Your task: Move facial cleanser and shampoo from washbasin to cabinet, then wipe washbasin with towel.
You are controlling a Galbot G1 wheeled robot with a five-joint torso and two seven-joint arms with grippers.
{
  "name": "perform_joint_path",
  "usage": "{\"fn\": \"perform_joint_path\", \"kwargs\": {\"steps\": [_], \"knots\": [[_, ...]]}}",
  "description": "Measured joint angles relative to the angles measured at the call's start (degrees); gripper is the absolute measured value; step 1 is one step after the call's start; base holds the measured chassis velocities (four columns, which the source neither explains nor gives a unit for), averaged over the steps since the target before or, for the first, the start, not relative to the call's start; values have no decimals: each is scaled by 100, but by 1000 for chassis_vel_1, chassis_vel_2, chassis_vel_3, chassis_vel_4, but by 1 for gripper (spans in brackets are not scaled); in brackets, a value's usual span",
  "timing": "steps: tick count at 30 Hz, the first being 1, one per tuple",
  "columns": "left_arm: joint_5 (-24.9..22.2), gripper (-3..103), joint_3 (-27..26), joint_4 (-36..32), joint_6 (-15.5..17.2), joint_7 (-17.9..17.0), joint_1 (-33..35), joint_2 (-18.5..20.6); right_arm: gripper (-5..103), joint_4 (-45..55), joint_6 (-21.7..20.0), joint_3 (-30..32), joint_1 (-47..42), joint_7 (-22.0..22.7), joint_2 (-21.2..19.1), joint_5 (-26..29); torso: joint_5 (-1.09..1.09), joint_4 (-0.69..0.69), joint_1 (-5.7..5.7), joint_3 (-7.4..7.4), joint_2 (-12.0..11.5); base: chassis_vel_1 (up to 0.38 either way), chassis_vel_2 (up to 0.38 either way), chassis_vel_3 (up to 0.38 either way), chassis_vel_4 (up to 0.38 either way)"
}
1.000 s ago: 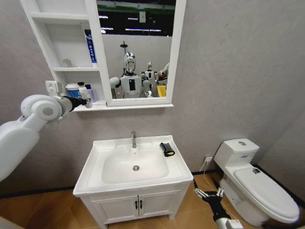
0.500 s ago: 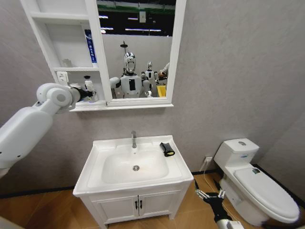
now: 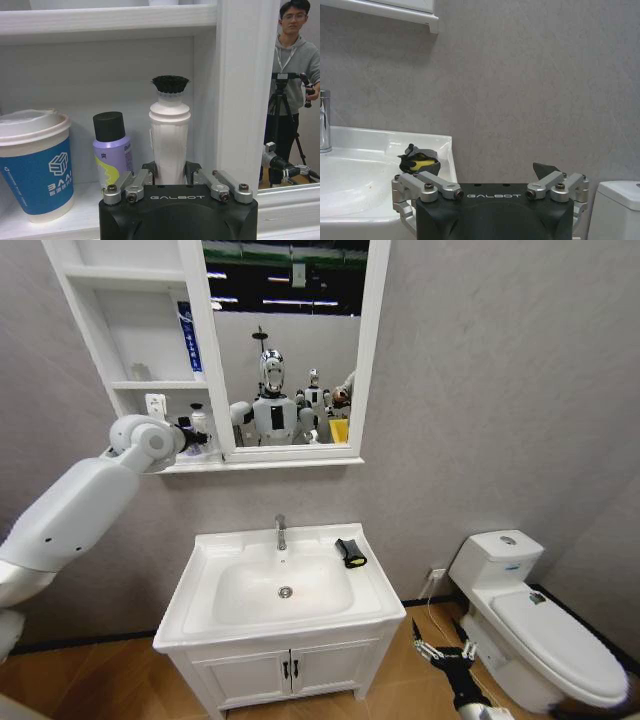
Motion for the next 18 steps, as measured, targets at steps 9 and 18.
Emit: {"fn": "perform_joint_path", "kwargs": {"steps": [9, 18], "knots": [[339, 30, -39, 269, 0, 174, 7, -250, 100, -73, 11, 3, 17, 2, -1, 22, 0, 0, 0, 0, 0, 0, 0, 0, 0], [616, 30, -22, 474, -1, 336, 24, -367, 100, -92, 16, 14, 29, 10, 3, 50, 0, 0, 0, 0, 0, 0, 0, 0, 0]]}}
